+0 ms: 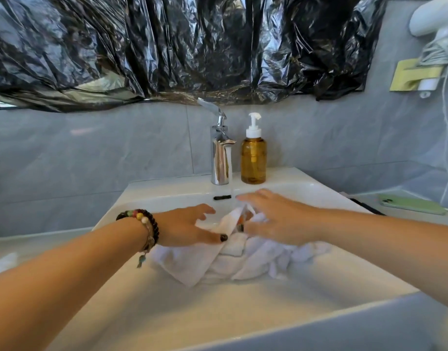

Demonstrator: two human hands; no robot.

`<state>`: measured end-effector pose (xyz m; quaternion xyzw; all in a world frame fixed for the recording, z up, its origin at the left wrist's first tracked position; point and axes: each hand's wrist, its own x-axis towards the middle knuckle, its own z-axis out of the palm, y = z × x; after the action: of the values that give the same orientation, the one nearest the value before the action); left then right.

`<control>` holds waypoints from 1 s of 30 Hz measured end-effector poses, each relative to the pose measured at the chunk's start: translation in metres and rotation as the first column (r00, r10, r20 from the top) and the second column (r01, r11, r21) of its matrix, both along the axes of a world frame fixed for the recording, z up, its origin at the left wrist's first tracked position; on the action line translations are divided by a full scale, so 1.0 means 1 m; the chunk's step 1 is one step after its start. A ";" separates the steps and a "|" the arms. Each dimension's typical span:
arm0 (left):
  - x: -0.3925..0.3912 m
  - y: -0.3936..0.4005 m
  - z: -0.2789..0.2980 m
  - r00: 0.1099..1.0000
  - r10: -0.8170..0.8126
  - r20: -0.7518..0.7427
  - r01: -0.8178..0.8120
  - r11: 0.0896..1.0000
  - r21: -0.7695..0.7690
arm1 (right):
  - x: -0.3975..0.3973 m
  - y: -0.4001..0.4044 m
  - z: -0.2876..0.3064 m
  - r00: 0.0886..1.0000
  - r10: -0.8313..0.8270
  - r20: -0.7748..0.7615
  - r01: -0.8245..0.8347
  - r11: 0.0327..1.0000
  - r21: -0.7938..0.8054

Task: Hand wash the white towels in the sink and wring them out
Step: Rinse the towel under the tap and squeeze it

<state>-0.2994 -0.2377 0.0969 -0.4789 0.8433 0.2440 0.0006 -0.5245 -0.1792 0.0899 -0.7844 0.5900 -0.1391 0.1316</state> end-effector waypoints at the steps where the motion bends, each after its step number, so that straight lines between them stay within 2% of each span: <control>1: -0.004 0.008 -0.010 0.995 -0.082 0.054 0.084 0.996 -0.033 | 0.006 0.007 -0.011 0.981 0.067 -0.181 -0.061 0.997 0.039; 3: -0.011 0.020 -0.038 0.952 -0.166 0.258 0.233 0.938 -0.257 | 0.010 0.012 -0.036 0.894 0.125 -0.430 -0.132 0.991 0.014; 4: -0.011 0.020 -0.050 0.929 -0.159 0.334 0.291 0.872 -0.393 | 0.008 0.010 -0.047 0.867 0.125 -0.482 -0.164 0.986 -0.040; 5: -0.010 0.016 -0.060 0.922 -0.158 0.353 0.324 0.814 -0.482 | 0.007 0.006 -0.055 0.859 0.125 -0.496 -0.204 0.973 -0.108; 7: -0.007 0.005 -0.068 0.938 -0.181 0.297 0.318 0.792 -0.521 | 0.001 -0.006 -0.064 0.872 0.125 -0.473 -0.254 0.942 -0.220; 9: -0.008 -0.004 -0.069 0.951 -0.185 0.249 0.290 0.813 -0.505 | 0.000 -0.020 -0.066 0.877 0.135 -0.460 -0.273 0.930 -0.248; 14: -0.015 -0.019 -0.070 0.958 -0.166 0.235 0.264 0.829 -0.493 | 0.001 -0.041 -0.063 0.898 0.134 -0.420 -0.265 0.926 -0.270; 19: -0.020 -0.024 -0.063 0.957 -0.125 0.263 0.235 0.862 -0.449 | 0.004 -0.047 -0.053 0.841 0.085 -0.534 -0.216 0.958 -0.188; 21: -0.018 -0.028 -0.050 0.972 -0.134 0.192 0.188 0.936 -0.296 | 0.005 -0.046 -0.038 0.896 0.101 -0.433 -0.145 0.987 -0.071; 23: -0.015 -0.029 -0.033 0.987 -0.138 0.084 0.147 0.982 -0.121 | 0.004 -0.045 -0.022 0.971 0.113 -0.213 -0.105 0.993 0.049; 25: -0.010 -0.027 -0.016 0.996 -0.087 -0.019 0.087 0.996 -0.007 | 0.001 -0.045 -0.008 0.993 0.086 -0.086 -0.082 0.996 0.047; 27: -0.006 -0.027 -0.005 0.997 -0.070 -0.013 0.070 0.998 -0.008 | -0.005 -0.043 0.000 0.997 0.062 -0.049 -0.059 0.997 0.051; 30: -0.003 -0.027 -0.006 0.984 -0.118 0.137 0.136 0.982 -0.128 | -0.014 -0.039 0.002 0.997 0.044 -0.064 -0.040 0.997 0.061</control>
<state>-0.3027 -0.2642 0.0909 -0.4376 0.8851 0.1537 0.0378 -0.5385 -0.2181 0.0919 -0.7965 0.5812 -0.0928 0.1387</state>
